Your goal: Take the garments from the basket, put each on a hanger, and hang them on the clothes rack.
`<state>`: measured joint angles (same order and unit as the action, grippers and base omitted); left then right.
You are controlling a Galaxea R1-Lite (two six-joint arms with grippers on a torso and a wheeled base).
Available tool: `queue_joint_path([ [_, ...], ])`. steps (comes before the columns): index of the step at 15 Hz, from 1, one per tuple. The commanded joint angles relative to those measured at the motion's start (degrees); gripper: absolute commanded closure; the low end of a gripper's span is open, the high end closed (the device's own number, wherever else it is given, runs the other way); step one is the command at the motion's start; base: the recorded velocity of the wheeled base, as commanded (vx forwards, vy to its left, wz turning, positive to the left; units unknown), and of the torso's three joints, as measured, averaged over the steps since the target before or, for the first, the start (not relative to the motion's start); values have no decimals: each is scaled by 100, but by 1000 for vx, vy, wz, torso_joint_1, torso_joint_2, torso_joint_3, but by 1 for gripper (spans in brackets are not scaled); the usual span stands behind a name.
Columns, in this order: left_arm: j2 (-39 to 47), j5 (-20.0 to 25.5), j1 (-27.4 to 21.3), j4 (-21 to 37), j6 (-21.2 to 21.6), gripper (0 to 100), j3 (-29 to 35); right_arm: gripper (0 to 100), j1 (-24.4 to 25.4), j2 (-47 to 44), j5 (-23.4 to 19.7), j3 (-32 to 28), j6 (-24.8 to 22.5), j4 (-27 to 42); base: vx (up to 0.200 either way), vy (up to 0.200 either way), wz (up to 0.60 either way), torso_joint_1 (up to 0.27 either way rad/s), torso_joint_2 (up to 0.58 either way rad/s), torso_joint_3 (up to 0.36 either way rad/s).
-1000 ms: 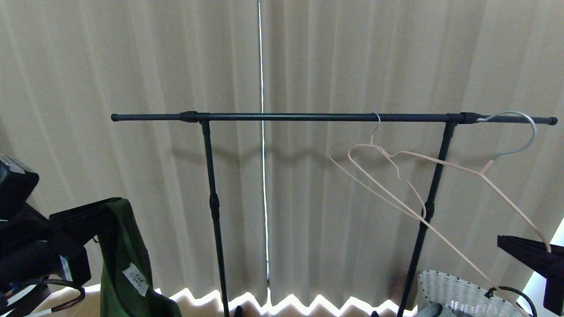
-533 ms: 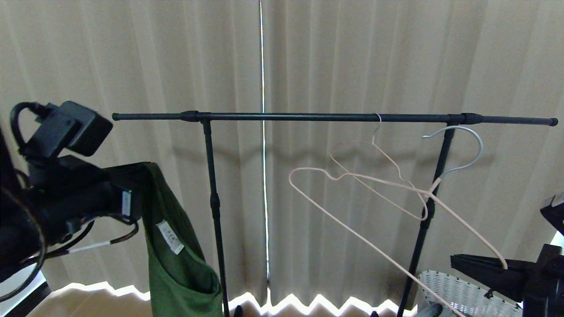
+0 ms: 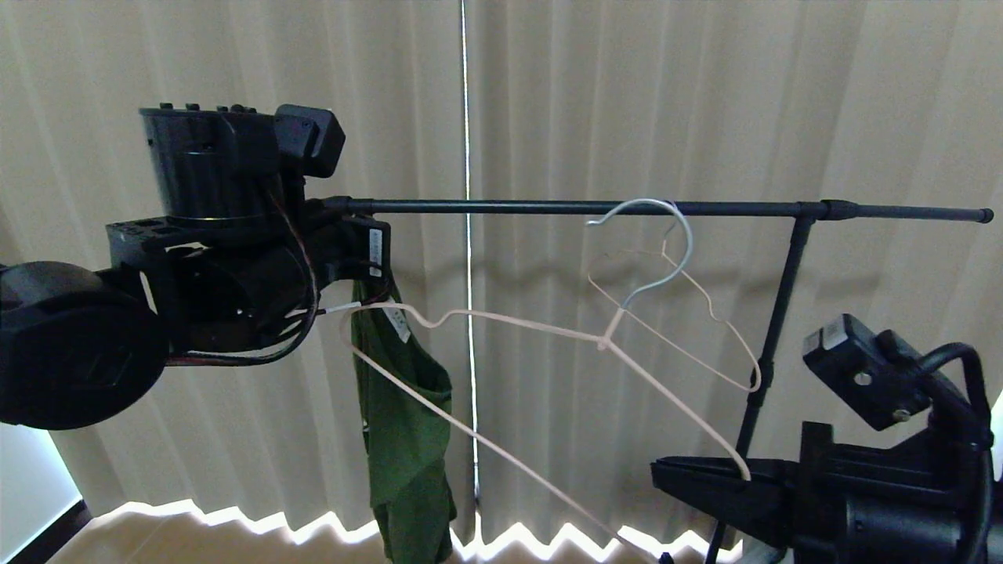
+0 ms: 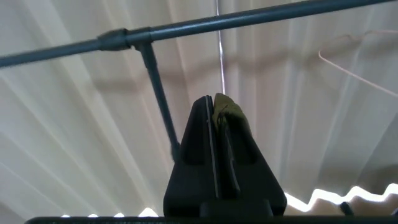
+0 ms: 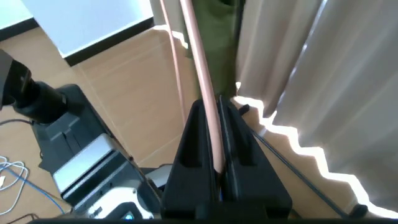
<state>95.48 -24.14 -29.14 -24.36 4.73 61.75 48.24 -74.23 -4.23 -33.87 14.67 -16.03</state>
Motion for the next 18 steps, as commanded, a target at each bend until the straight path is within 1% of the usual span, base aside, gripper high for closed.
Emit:
queue_joint_path([
  [1,155,-3,-4,1,-16,100,39,100,54,-373,1,-164,1,-5,0,0,0,0,0,0],
  [4,85,-56,92,1,-7,100,31,100,37,-479,54,-261,10,-5,0,0,0,0,0,0],
  [7,-108,-65,119,36,46,100,-49,100,37,-496,353,-270,1,-14,0,0,0,0,0,0],
  [11,-187,-56,110,27,72,100,-154,100,-7,-452,414,-278,1,-251,0,0,0,0,0,0],
  [16,-214,-56,110,1,46,100,-277,100,-25,-619,432,-472,10,-269,0,0,0,0,0,0],
  [18,-293,-56,119,1,46,100,-321,100,-130,-707,449,-516,1,-278,0,0,0,0,0,0],
])
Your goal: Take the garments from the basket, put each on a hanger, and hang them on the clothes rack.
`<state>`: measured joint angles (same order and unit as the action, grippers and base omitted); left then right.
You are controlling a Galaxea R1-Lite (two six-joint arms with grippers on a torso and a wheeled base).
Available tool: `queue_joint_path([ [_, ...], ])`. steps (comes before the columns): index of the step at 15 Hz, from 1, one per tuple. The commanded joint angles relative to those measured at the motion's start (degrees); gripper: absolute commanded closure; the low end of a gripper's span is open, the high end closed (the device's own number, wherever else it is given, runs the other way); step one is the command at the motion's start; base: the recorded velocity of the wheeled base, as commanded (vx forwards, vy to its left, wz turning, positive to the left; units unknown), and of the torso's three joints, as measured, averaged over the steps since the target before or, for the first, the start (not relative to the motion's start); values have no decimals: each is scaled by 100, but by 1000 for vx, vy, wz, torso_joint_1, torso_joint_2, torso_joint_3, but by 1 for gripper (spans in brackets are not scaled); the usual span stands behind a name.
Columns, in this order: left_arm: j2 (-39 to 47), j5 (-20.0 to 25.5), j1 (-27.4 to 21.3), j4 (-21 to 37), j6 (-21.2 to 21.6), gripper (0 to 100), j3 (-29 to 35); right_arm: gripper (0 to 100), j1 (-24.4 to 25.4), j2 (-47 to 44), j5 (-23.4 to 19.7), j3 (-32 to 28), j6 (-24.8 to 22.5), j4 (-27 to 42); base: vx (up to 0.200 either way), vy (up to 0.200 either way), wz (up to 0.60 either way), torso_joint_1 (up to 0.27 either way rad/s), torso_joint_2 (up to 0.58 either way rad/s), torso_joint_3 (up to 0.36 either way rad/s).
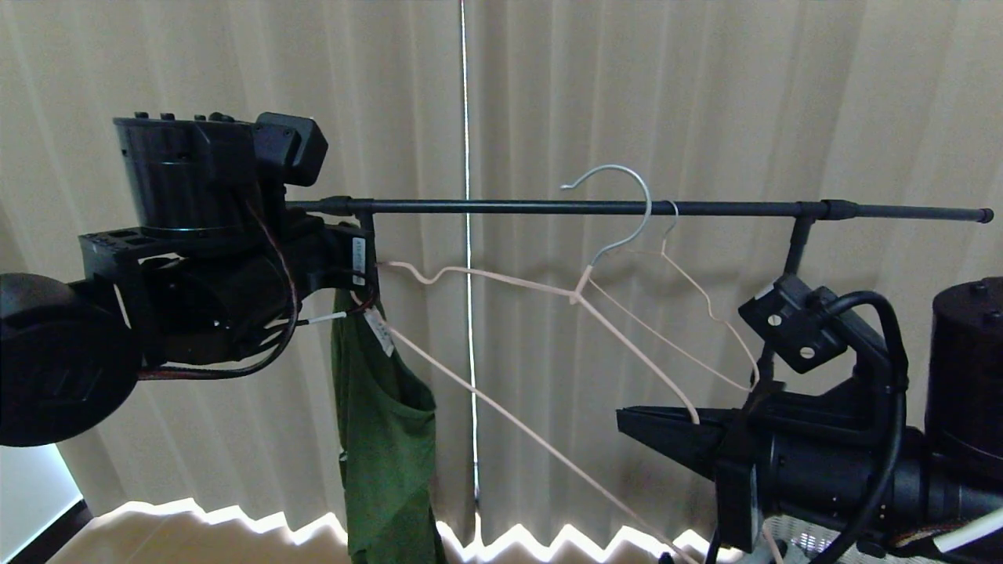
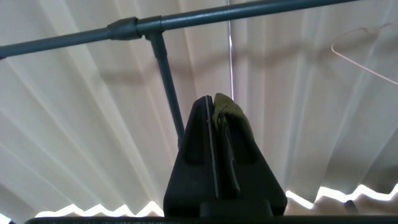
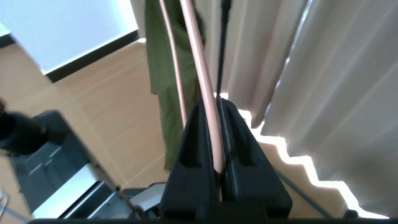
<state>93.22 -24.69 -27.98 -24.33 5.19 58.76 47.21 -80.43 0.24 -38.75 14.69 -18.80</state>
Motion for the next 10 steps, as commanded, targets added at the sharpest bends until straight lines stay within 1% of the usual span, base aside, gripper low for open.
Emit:
queue_joint_path([
  [1,-76,-1,12,-1,-1,100,-22,100,-37,-104,2,-36,-1,-1,0,0,0,0,0,0],
  [10,-199,8,-41,-10,-10,100,-145,100,-10,-350,-16,-194,25,-10,0,0,0,0,0,0],
])
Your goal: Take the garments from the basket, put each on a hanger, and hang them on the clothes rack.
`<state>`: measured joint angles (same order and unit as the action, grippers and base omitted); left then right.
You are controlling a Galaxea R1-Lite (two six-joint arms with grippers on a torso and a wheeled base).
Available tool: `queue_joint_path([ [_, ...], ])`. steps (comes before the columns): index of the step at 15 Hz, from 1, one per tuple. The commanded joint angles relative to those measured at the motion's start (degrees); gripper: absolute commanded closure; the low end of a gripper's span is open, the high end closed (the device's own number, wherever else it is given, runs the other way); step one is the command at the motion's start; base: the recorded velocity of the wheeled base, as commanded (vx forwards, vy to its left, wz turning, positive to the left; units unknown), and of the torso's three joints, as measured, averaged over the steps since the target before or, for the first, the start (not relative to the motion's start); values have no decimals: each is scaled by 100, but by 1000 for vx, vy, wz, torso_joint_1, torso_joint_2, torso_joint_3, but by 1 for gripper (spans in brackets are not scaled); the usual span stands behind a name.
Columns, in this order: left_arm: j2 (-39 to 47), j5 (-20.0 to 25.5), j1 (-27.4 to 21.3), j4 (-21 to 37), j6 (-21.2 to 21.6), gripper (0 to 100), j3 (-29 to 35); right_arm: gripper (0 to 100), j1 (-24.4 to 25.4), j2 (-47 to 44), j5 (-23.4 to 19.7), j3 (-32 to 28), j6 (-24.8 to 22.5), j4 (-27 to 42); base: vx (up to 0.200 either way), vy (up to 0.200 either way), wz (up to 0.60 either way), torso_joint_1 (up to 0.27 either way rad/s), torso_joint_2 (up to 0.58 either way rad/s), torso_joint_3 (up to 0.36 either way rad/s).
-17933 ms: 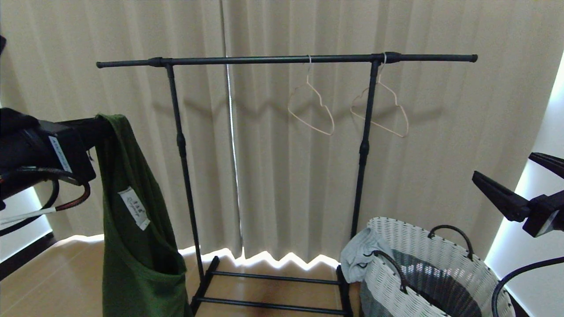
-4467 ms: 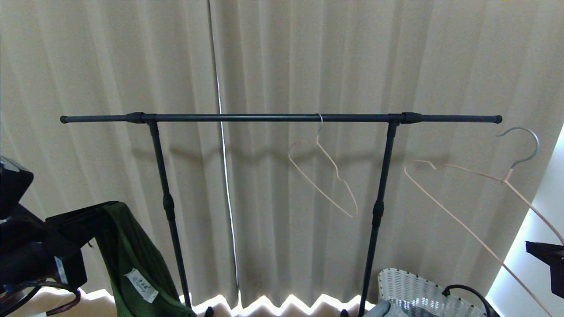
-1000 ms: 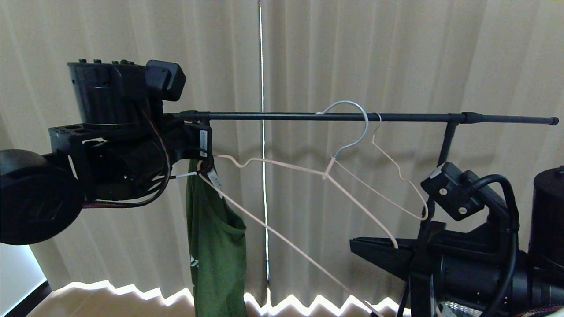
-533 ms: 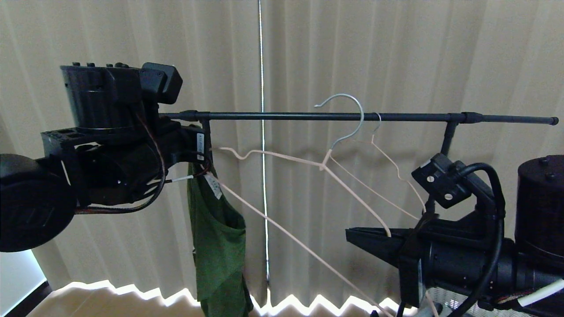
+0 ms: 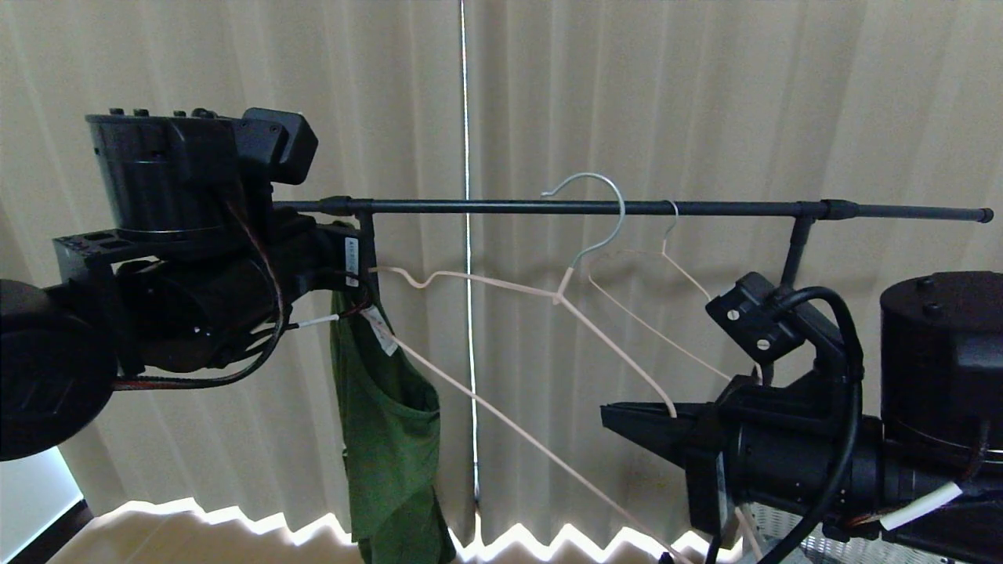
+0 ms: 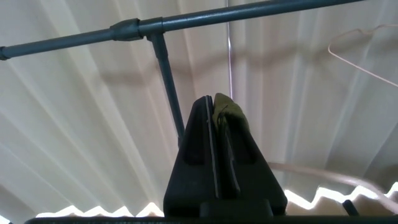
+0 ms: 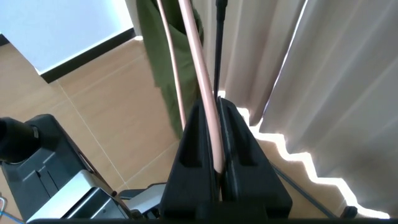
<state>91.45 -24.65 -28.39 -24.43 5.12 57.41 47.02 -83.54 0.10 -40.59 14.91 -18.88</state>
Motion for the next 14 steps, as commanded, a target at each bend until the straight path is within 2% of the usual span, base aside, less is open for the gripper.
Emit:
queue_joint_path([
  [1,-40,-5,0,0,-11,100,-10,100,9,-136,-1,-71,3,-1,0,0,0,0,0,0],
  [6,-348,4,-17,0,-2,100,-186,100,-149,-734,140,-493,293,7,0,0,0,0,0,0],
  [7,-453,30,-70,0,-11,100,-239,100,-219,-953,263,-651,364,-1,0,0,0,0,0,0],
  [11,-550,74,-395,-9,-20,100,-388,100,-219,-1103,280,-827,364,7,0,0,0,0,0,0],
  [14,-629,619,-703,-9,-178,100,-379,100,-211,-1191,289,-959,355,7,0,0,0,0,0,0],
])
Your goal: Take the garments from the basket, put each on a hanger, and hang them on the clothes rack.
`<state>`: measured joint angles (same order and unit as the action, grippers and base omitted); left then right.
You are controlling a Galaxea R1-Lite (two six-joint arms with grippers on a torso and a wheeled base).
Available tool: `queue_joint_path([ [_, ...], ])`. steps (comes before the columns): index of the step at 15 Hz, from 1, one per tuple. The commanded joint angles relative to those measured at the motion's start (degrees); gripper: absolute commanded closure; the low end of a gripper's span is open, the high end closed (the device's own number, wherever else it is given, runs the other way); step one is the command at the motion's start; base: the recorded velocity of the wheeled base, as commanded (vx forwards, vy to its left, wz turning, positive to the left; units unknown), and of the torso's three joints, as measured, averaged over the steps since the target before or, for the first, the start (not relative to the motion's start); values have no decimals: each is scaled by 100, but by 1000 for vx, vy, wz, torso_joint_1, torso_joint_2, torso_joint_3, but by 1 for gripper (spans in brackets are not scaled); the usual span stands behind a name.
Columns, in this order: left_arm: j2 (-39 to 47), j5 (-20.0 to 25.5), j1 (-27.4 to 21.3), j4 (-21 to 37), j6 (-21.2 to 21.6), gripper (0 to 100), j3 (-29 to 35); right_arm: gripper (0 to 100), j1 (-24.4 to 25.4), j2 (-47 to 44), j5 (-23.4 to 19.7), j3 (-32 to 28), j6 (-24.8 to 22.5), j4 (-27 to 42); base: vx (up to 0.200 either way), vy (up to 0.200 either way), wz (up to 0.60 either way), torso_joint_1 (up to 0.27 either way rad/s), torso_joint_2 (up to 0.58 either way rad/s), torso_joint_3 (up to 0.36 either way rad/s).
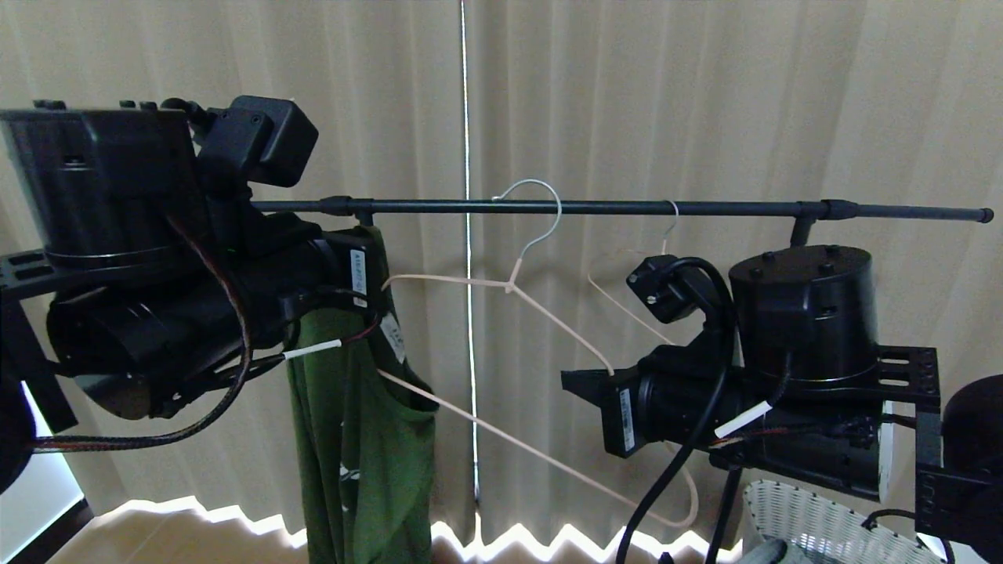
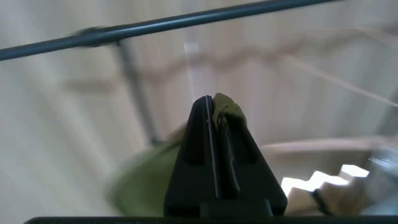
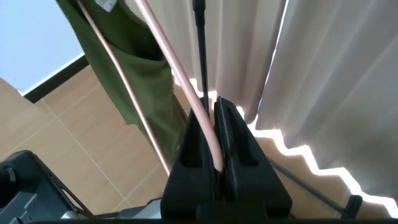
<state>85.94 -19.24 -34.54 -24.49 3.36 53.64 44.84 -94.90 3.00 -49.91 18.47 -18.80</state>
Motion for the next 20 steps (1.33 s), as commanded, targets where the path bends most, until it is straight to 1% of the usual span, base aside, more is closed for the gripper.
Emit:
queue_joint_path([
  [1,-113,333,-203,-3,-11,100,6,100,8,-98,-1,-37,-1,-10,0,0,0,0,0,0],
  [2,-130,500,-326,-3,-46,100,41,100,8,-116,-1,-45,8,-10,0,0,0,0,0,0],
  [3,-157,570,-431,-3,-126,100,68,100,16,-134,-1,-45,8,-10,0,0,0,0,0,0],
  [4,-148,605,-528,-12,-249,100,112,100,16,-178,-1,-63,8,-19,0,0,0,0,0,0],
  [6,-130,632,-563,-12,-345,100,121,100,16,-222,-1,-124,8,-63,0,0,0,0,0,0],
  [8,-157,983,-616,-12,-372,100,85,100,34,-327,-1,-124,-1,-274,0,0,0,0,0,0],
  [9,-174,1273,-642,-12,-477,100,85,100,34,-362,-1,-133,-1,-300,0,0,0,0,0,0],
  [12,-210,1748,-712,-65,-539,100,77,100,34,-362,-1,-124,8,-300,0,0,0,0,0,0],
  [16,-183,1783,-959,-539,-521,100,-240,100,34,-345,-1,-98,34,-300,0,0,0,0,0,0],
  [17,-183,1765,-897,-574,-521,100,-240,100,34,-327,8,-63,43,-291,0,0,0,0,0,0],
  [18,-210,1774,-677,-583,-521,100,-205,100,16,-301,60,-10,52,-282,0,0,0,0,0,0],
  [19,-218,1765,-616,-583,-521,100,-196,100,8,-292,87,-1,52,-282,0,0,0,0,0,0],
  [20,-218,1765,-124,-583,-460,100,-134,100,-54,-186,307,87,43,-203,0,0,0,0,0,0],
])
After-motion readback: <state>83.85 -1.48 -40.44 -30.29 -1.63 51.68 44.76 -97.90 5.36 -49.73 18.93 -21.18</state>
